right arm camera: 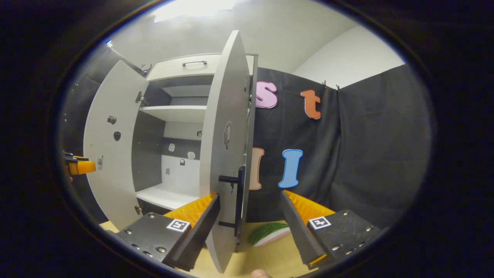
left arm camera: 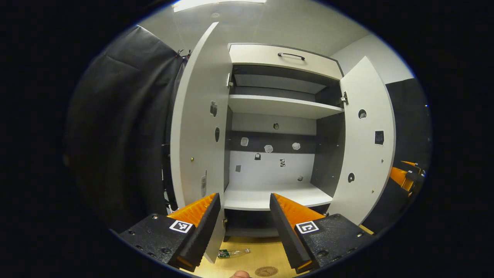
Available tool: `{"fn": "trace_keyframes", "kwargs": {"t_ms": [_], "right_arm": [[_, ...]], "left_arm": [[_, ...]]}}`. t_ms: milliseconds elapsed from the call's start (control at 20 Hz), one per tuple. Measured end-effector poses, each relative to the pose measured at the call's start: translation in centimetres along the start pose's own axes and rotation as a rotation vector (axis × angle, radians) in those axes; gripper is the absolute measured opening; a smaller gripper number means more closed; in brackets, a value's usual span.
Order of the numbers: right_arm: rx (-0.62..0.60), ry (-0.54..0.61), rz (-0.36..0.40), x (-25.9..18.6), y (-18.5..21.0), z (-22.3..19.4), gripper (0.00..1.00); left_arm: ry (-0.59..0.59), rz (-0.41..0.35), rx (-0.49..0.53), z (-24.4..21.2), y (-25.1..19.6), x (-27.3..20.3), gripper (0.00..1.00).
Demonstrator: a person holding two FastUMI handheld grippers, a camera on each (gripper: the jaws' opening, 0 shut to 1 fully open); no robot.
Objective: Grasp the bottle in the cabinet with the left hand and place it on the coaster, then close the right door with the right hand and the left door with the left hand.
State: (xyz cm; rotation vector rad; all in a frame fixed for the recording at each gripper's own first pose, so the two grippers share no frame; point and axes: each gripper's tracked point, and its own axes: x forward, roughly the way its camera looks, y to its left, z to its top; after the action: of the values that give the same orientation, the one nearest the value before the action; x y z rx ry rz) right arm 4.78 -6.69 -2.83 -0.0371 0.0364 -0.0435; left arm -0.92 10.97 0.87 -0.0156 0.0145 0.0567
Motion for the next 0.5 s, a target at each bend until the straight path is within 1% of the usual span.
{"fn": "trace_keyframes", "kwargs": {"t_ms": [100,150,200,250,350,500], "right_arm": [[0.010,0.003,0.019,0.1,0.7,-0.1,0.96],[0.011,0.003,0.030,0.3,1.2,-0.1,0.92],[0.012,0.004,0.045,0.4,1.9,-0.2,0.92],[0.013,0.004,0.063,0.5,2.7,-0.1,0.96],[0.025,0.007,0.095,1.1,3.9,-0.1,0.96],[0.044,0.011,0.104,1.7,4.8,0.1,0.96]], "left_arm": [[-0.001,0.014,0.000,0.1,0.5,-0.1,0.82],[-0.002,0.020,-0.002,0.2,0.7,-0.2,0.82],[-0.003,0.022,-0.005,0.2,0.8,-0.3,0.82],[-0.006,0.026,-0.008,0.4,0.9,-0.4,0.82],[-0.010,0.032,-0.013,0.5,1.3,-0.5,0.82],[-0.007,0.045,-0.008,0.5,2.0,-0.8,0.82]]}}
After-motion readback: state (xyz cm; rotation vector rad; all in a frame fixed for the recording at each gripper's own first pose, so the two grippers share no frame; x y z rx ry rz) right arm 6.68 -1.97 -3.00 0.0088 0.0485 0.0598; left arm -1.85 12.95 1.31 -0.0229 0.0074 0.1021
